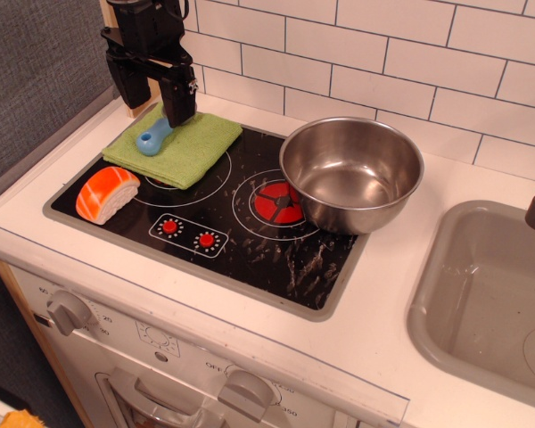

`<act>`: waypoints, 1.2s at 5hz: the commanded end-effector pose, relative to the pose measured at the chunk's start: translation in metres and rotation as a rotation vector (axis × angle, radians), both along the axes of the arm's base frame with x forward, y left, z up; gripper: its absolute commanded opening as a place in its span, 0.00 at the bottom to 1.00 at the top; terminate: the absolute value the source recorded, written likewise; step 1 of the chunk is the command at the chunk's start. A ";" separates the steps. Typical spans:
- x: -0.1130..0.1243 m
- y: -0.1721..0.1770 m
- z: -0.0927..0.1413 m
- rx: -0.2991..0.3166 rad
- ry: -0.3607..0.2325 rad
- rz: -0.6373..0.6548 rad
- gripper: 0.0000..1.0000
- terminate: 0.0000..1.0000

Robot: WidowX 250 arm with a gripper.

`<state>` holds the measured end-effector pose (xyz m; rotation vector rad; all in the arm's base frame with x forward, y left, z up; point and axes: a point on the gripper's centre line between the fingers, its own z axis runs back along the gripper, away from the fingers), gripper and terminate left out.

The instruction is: Place the cake next to the green cloth.

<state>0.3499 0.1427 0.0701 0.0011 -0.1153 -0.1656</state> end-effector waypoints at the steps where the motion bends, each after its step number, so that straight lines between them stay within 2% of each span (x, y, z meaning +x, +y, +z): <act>1: 0.000 0.000 0.000 0.000 0.000 0.000 1.00 0.00; 2: -0.028 0.006 0.001 0.038 0.008 0.016 1.00 0.00; 3: -0.053 0.011 -0.006 0.043 0.020 0.039 1.00 0.00; 4: -0.066 0.018 -0.018 0.078 0.059 0.047 1.00 0.00; 5: -0.075 0.025 -0.041 0.092 0.123 0.070 1.00 0.00; 6: -0.075 0.023 -0.053 0.090 0.148 0.061 1.00 0.00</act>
